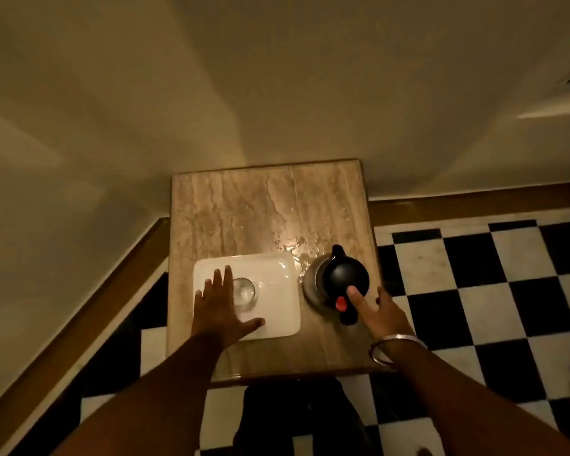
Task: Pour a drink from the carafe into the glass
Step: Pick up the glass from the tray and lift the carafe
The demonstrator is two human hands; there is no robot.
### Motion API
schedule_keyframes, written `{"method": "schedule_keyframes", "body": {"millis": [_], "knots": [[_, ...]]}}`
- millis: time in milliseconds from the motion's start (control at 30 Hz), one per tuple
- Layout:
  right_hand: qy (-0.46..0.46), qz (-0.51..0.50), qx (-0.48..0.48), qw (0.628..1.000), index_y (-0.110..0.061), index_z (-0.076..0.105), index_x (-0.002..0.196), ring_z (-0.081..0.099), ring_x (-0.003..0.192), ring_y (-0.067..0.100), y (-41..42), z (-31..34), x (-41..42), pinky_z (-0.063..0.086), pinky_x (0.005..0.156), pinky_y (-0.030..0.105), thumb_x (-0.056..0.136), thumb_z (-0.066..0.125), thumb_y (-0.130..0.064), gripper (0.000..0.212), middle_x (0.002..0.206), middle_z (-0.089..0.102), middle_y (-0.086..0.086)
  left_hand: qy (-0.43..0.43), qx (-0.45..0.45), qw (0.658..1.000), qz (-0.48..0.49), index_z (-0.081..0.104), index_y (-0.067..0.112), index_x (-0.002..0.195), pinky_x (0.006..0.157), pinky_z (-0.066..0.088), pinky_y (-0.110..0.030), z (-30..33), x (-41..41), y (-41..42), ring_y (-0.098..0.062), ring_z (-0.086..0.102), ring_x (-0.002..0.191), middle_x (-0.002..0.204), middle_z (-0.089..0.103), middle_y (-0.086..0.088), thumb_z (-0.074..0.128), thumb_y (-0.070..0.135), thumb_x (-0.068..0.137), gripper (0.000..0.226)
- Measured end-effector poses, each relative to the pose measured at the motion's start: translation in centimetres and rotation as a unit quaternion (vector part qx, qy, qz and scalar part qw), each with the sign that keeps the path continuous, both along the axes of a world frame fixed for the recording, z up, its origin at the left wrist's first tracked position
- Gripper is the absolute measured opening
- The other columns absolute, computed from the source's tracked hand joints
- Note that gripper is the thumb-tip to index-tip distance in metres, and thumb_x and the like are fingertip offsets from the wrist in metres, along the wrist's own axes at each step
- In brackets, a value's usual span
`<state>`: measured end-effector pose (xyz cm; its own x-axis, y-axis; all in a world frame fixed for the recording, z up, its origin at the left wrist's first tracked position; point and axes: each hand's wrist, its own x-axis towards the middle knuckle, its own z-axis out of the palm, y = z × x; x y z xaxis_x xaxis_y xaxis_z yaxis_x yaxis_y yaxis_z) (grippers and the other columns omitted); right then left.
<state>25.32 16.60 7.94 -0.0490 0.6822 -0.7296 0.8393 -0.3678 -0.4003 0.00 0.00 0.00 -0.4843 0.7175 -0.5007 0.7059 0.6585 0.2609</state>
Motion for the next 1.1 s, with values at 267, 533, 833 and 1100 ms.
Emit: {"method": "schedule_keyframes", "body": {"millis": [267,533,833,1100], "knots": [[0.087,-0.205,-0.112,0.968,-0.019,0.065,0.074,0.063,0.086,0.029,-0.9,-4.2,-2.9,0.045,0.091,0.046,0.037,0.046,-0.094,0.086,0.084,0.069,0.008,-0.088,0.099,0.972,0.196,0.021,0.019,0.149,0.107,0.042,-0.048,-5.4,0.1,0.6,-0.032,0.045,0.132,0.147,0.045,-0.009,0.090,0.058,0.055,0.123],[0.151,-0.245,-0.044,0.957,-0.021,0.067,0.061,0.068,0.074,0.029,-1.9,-7.4,-2.5,0.048,0.095,0.053,0.034,0.054,-0.098,0.082,0.061,0.071,-0.002,-0.123,0.193,0.943,0.240,0.036,0.022,0.132,0.095,0.051,-0.042,-8.1,0.7,1.0,-0.024,0.058,0.110,0.126,0.058,-0.002,0.091,0.042,0.062,0.091],[0.145,-0.166,0.041,0.975,-0.028,0.071,0.044,0.061,0.054,0.024,0.3,-7.0,-1.5,0.051,0.074,0.041,0.060,0.062,-0.080,0.055,0.040,0.063,-0.003,-0.109,0.228,0.945,0.205,0.041,0.019,0.123,0.082,0.046,-0.026,-7.0,-0.5,1.2,-0.008,0.052,0.096,0.109,0.052,0.012,0.094,0.033,0.059,0.084],[0.165,0.037,0.040,0.985,-0.007,0.066,0.042,0.059,0.040,0.011,3.1,-0.3,-1.2,0.043,0.059,0.031,0.059,0.062,-0.066,0.061,0.039,0.062,0.006,-0.123,0.295,0.920,0.225,0.048,0.024,0.123,0.084,0.040,-0.009,-1.1,0.3,2.7,-0.004,0.056,0.101,0.112,0.058,0.014,0.095,0.028,0.057,0.081]]}}
